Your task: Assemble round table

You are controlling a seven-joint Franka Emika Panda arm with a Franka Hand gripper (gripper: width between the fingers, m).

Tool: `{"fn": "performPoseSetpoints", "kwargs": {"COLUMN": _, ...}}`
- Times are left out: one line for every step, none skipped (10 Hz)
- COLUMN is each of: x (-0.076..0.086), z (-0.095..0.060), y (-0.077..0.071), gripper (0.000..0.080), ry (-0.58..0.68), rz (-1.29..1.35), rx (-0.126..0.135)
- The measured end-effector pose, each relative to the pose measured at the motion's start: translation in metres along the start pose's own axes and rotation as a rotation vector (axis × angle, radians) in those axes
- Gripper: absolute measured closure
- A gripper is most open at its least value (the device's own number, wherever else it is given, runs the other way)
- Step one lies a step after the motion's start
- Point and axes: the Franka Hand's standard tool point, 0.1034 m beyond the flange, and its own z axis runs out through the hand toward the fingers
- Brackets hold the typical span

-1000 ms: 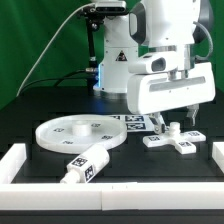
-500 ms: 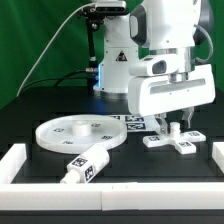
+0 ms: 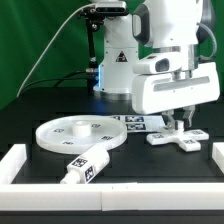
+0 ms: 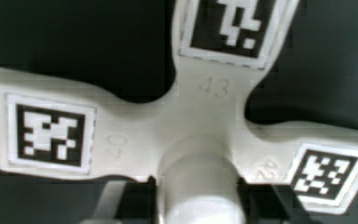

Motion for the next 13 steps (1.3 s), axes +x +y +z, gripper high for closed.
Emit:
{"fn": "performPoseSetpoints", "kwargs": {"x": -0.003, "z": -0.004, "y": -0.014, "gripper": 0.0594, "ry": -0.002, "rz": 0.002, "rx": 0.005}}
{"fn": "performPoseSetpoints", "kwargs": {"x": -0.009, "z": -0.006, "y": -0.028, "gripper": 0.0594, "ry": -0.009, "rz": 0.006, "rx": 0.01}}
{"fn": "performPoseSetpoints", "kwargs": {"x": -0.015, "z": -0.005, "y": -0.035, "gripper": 0.0594, "ry": -0.02, "rz": -0.001, "rx": 0.014}}
{"fn": "performPoseSetpoints", "kwargs": {"x": -0.02, "z": -0.003, "y": -0.039, "gripper": 0.0594, "ry": -0.029, "rz": 0.006, "rx": 0.019}}
{"fn": "performPoseSetpoints", "kwargs": {"x": -0.023, "z": 0.0, "y": -0.043, "gripper": 0.0594, "ry": -0.034, "rz": -0.002, "rx": 0.023}}
{"fn": "performPoseSetpoints", "kwargs": {"x": -0.025, "z": 0.005, "y": -0.041, "gripper": 0.0594, "ry": -0.033, "rz": -0.013, "rx": 0.024}}
{"fn": "performPoseSetpoints", "kwargs": {"x": -0.023, "z": 0.005, "y": -0.034, "gripper": 0.0594, "ry": -0.028, "rz": -0.012, "rx": 0.021}}
{"fn": "performPoseSetpoints", "kwargs": {"x": -0.023, "z": 0.005, "y": -0.035, "gripper": 0.0591, "ry": -0.029, "rz": -0.014, "rx": 0.022}}
{"fn": "performPoseSetpoints", "kwargs": {"x": -0.023, "z": 0.005, "y": -0.036, "gripper": 0.0591, "ry": -0.029, "rz": -0.016, "rx": 0.022}}
{"fn": "performPoseSetpoints", "kwargs": {"x": -0.023, "z": 0.005, "y": -0.035, "gripper": 0.0353, "ry": -0.029, "rz": -0.016, "rx": 0.022}}
{"fn": "performPoseSetpoints", "kwargs": {"x": -0.023, "z": 0.005, "y": -0.035, "gripper": 0.0227, "ry": -0.029, "rz": -0.016, "rx": 0.022}}
{"fn": "performPoseSetpoints", "kwargs": {"x": -0.025, "z": 0.004, "y": -0.033, "gripper": 0.0227, "ry": -0.042, "rz": -0.028, "rx": 0.023}}
{"fn": "performPoseSetpoints", "kwargs": {"x": -0.029, "z": -0.012, "y": -0.016, "gripper": 0.0167, "ry": -0.092, "rz": -0.054, "rx": 0.024}}
